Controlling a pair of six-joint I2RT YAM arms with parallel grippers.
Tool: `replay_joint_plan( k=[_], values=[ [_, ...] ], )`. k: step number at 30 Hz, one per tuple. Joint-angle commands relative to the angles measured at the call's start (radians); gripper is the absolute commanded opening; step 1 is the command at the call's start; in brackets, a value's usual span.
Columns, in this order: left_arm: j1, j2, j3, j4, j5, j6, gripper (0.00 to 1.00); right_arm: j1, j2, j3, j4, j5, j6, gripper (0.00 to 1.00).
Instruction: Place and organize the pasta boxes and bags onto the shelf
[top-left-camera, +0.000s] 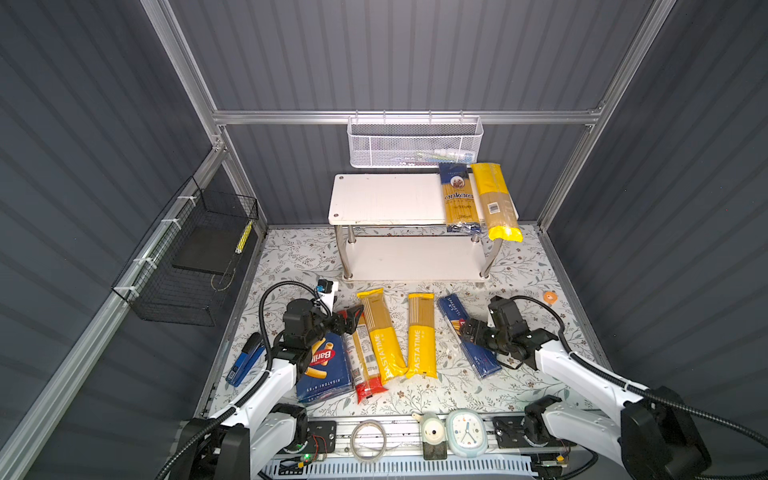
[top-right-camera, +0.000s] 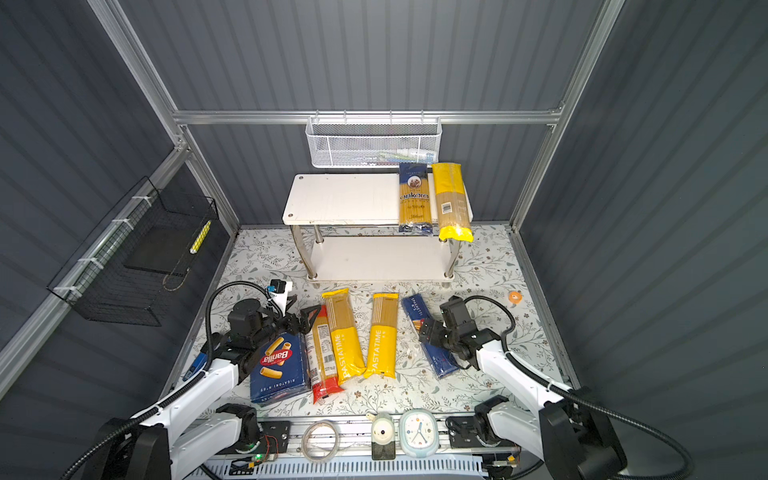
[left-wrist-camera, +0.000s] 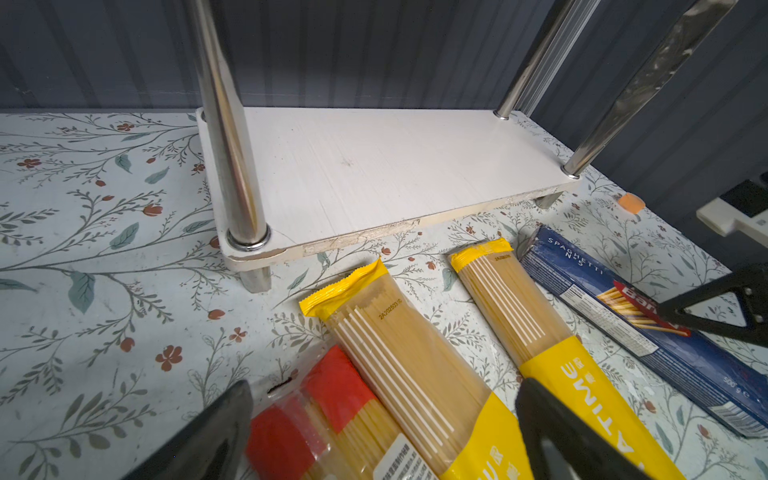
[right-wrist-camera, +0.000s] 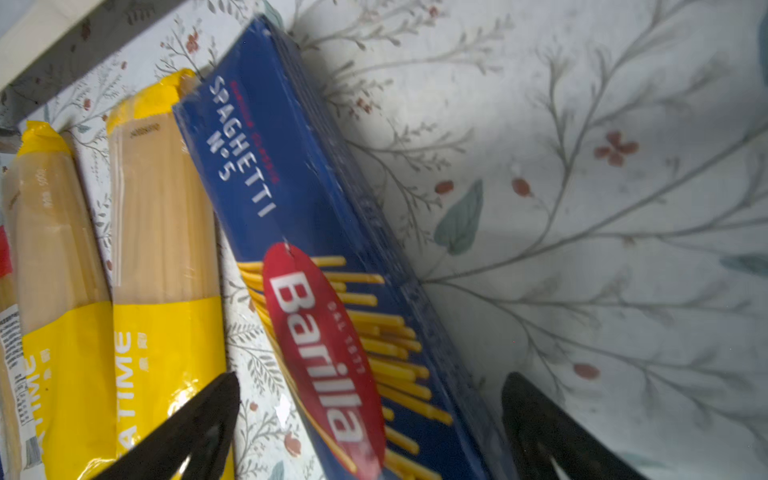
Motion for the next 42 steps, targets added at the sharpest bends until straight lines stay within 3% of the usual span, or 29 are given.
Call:
replay_joint_plan(
  k=[1, 11, 22, 29, 42],
  values=[
    [-0.006, -0.026, -0.022, 0.018, -0.015, 0.018, 0.99, 0.021, -0.025, -0.023, -0.046, -0.016, 0.052, 0.99],
    [-0.007, -0.031, -0.024, 0.014, -0.075, 0.007, 1.00, 0.170, 0.015, -0.026, -0.021, 0.012, 0.093, 0.99],
    [-0.006, -0.046, -0.032, 0.016, -0.102, -0.002, 1.00, 0.339, 0.094, 0.082, -0.160, 0.158, 0.086, 0.99],
    [-0.006, -0.055, -0.038, 0.016, -0.106, -0.003, 1.00, 0.352, 0.220, 0.147, -0.265, 0.256, 0.108, 0.99],
    [-0.006, -0.052, -0.036, 0.016, -0.112, -0.007, 0.99, 0.349, 0.260, 0.079, -0.108, 0.253, 0.098, 0.99]
  ],
)
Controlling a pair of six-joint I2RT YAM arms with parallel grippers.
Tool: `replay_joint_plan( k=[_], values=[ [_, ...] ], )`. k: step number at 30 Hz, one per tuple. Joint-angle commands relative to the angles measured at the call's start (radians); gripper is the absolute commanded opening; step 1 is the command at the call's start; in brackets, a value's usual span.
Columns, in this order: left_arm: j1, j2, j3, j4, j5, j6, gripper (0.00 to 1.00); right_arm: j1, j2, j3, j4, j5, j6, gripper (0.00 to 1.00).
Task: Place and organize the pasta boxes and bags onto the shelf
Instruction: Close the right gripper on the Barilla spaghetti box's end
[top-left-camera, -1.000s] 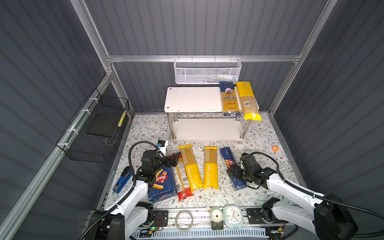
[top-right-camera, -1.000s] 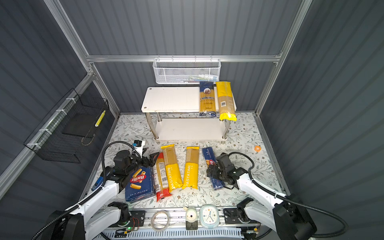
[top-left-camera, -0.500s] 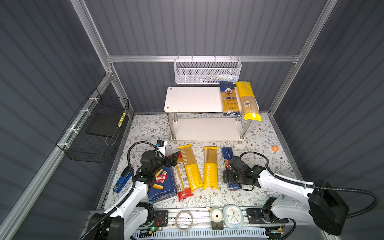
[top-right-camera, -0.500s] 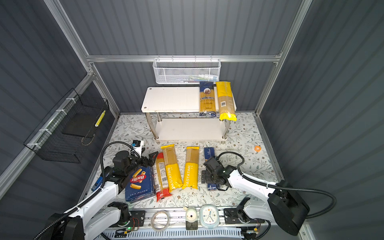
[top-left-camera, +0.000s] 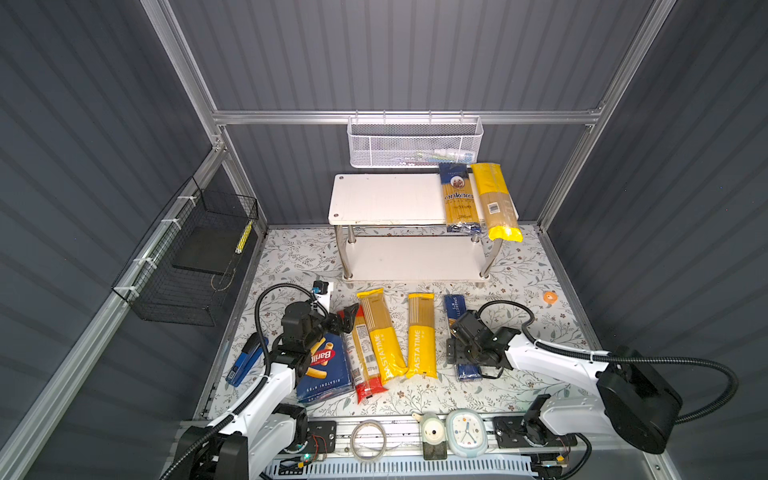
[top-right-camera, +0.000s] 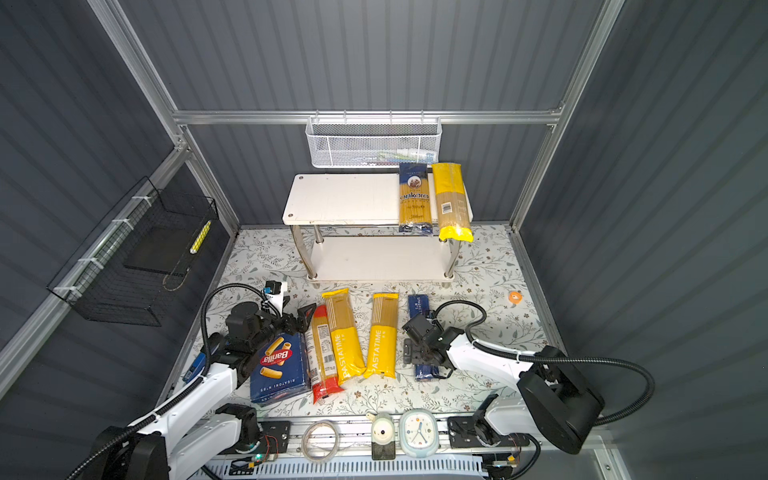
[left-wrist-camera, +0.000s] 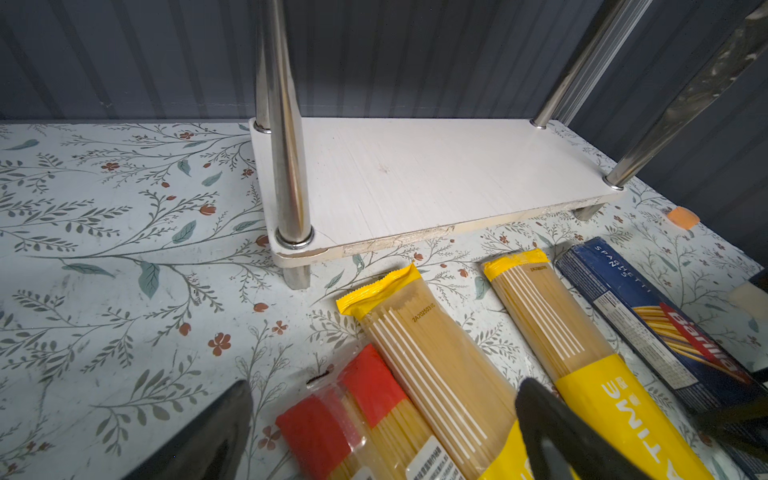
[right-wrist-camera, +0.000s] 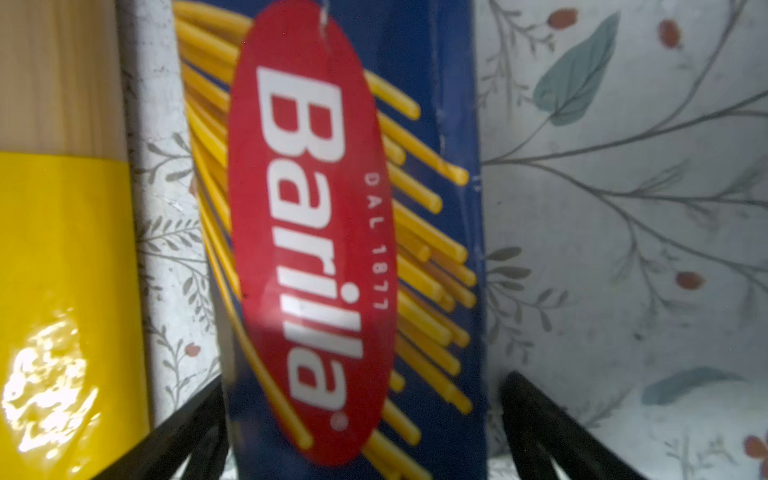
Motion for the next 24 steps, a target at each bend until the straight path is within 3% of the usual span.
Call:
replay_joint_plan(
  k=[1, 9, 24],
  values=[
    [-0.006, -0.011, -0.011, 0.012, -0.008, -0.005, 1.00, 0.000, 0.024, -0.036, 0.036, 0.002, 0.004, 0.99],
    [-0.006, -0.018, -0.013, 0.014, -0.014, -0.006, 1.00, -0.008, 0.035, -0.060, 0.075, -0.022, -0.006, 0.98],
    [-0.006, -0.022, -0.014, 0.012, -0.018, -0.008, 1.00, -0.004, 0.052, -0.068, 0.086, 0.039, -0.013, 0.80]
  ],
)
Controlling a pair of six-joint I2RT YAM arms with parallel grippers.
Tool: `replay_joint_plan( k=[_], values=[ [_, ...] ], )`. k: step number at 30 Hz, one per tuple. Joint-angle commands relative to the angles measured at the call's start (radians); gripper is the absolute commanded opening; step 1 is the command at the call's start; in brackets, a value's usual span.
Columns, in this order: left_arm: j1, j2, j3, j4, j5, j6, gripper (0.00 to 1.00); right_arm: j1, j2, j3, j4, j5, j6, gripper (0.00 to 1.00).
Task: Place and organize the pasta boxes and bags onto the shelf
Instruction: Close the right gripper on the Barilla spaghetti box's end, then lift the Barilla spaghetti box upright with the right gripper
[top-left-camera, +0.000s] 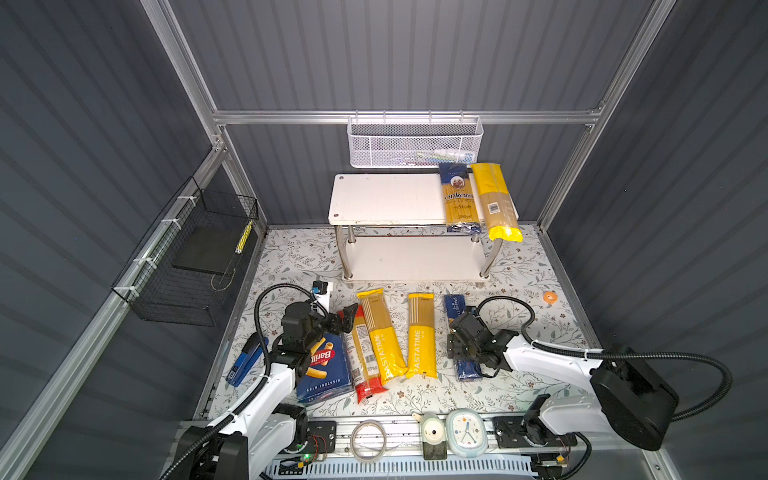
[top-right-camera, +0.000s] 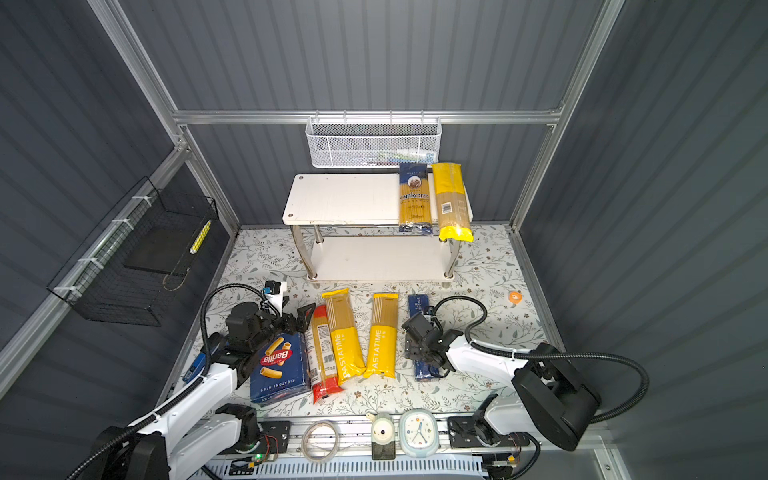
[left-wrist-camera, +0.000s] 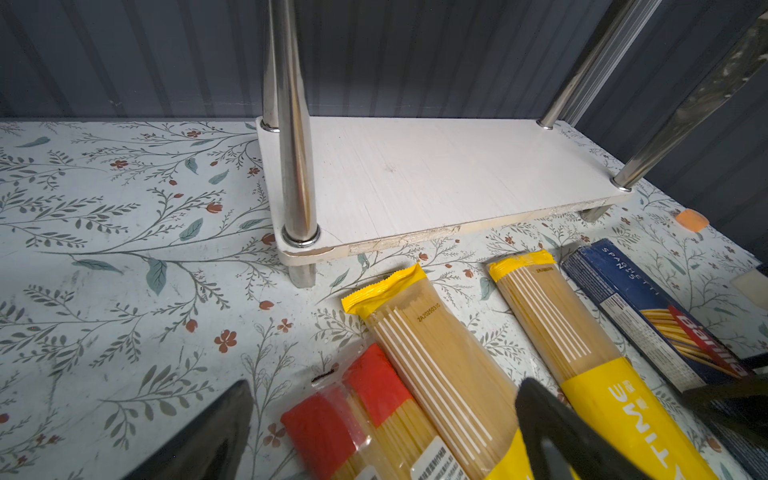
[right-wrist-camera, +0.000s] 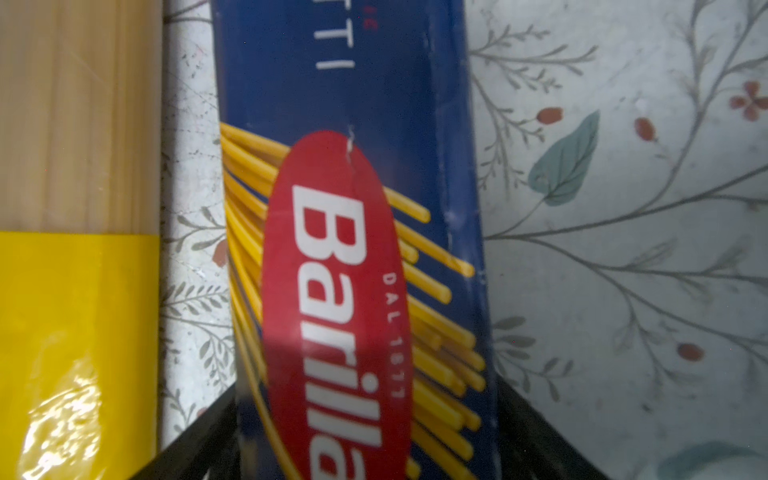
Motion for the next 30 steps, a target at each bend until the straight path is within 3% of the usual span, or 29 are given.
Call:
replay_joint_plan(
  k=[1, 9, 20, 30],
  values=[
    [-0.006, -0.022, -0.011, 0.009, -0.006, -0.007, 1.00, 0.001, 0.028, -0.034, -0.055, -0.023, 0.011, 0.80],
    [-0.006, -0.012, -0.006, 0.003, -0.009, -0.007, 1.00, 0.023, -0.043, -0.047, -0.039, 0.023, -0.006, 0.67],
    [-0.006, -0.014, -0.005, 0.001, -0.014, -0.006, 0.99, 0.040, -0.284, -0.135, 0.077, 0.027, -0.058, 0.45],
    [-0.006, -0.011, -0.002, -0.010, -0.018, -0.007, 1.00, 0.042, -0.418, -0.118, 0.098, -0.018, -0.125, 0.39]
  ],
)
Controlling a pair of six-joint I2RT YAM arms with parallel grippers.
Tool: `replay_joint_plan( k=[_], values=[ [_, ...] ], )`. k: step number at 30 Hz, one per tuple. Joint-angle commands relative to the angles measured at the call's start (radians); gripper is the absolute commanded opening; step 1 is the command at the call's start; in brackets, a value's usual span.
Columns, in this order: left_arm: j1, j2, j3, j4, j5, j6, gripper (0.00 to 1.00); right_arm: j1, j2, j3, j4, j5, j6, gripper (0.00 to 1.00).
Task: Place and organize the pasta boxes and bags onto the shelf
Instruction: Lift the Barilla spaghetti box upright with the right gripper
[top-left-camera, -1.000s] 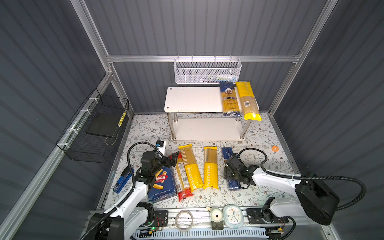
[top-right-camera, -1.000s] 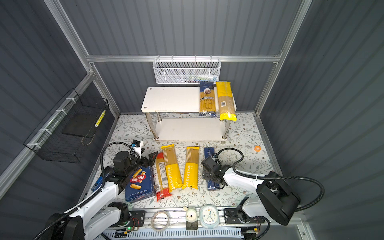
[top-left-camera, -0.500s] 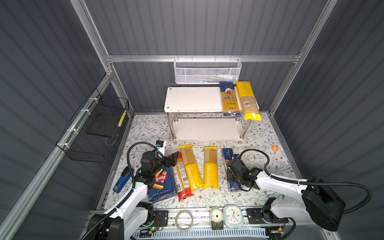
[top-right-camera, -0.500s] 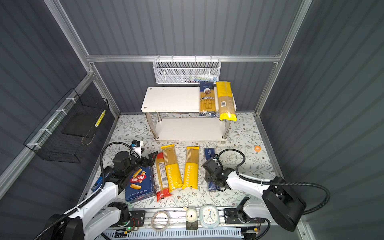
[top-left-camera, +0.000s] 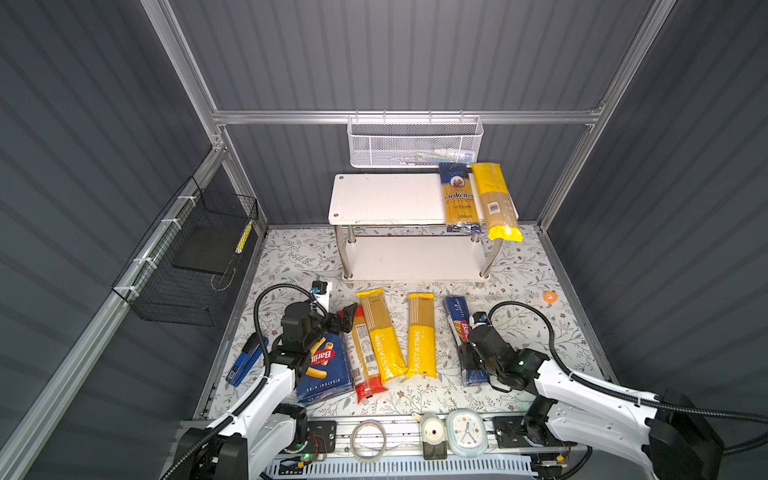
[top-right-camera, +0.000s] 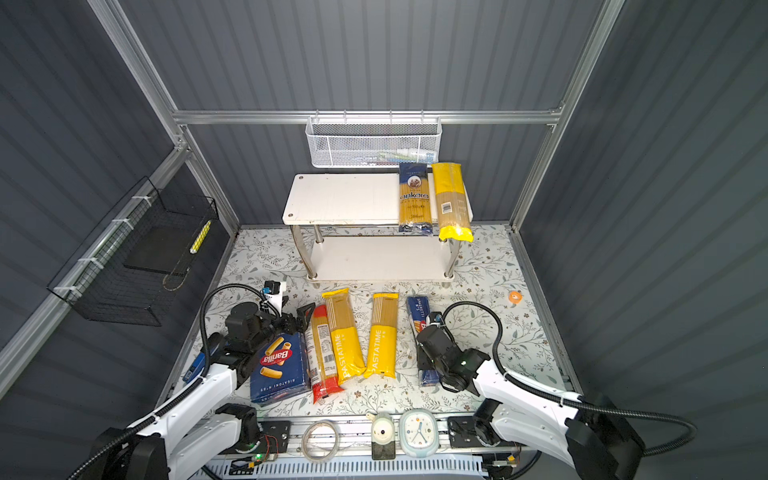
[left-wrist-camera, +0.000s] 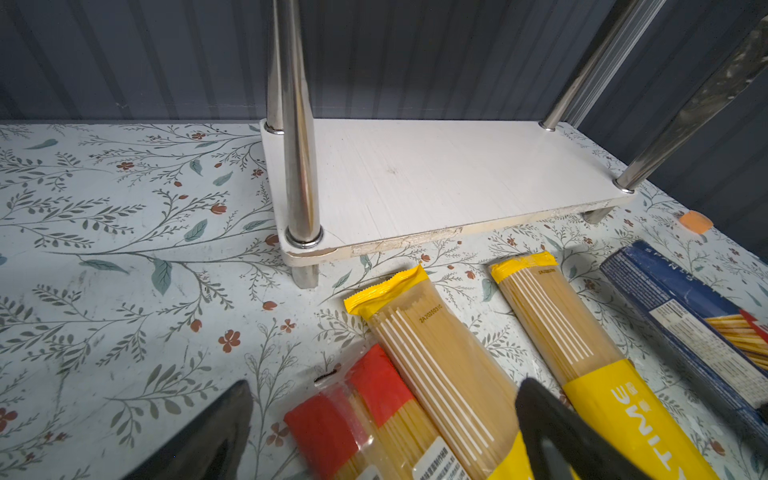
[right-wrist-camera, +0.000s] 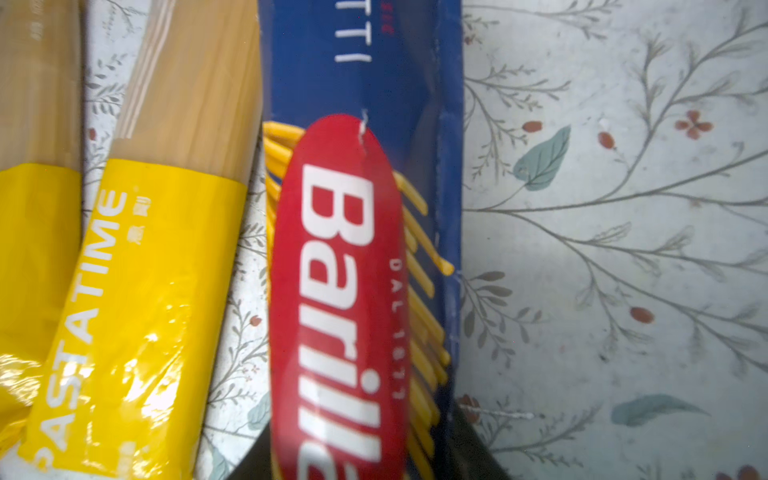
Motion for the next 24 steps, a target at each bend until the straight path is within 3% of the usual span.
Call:
replay_joint_plan(
  k=[1, 16, 24],
  values=[
    [-0.006, -0.004, 0.000, -0.006, -0.011, -0.008, 1.00, 0.005, -0.054, 0.046, 0.086, 0.004, -0.038, 0.39],
    [-0.006, -0.008, 0.000, -0.011, -0.019, -0.012, 0.99, 0.077, -0.033, 0.272, -0.031, -0.031, -0.093, 0.39],
    [-0.006, -0.005, 0.002, -0.015, -0.031, -0.015, 0.99, 0.140, 0.012, 0.445, -0.078, 0.005, -0.126, 0.40]
  ],
)
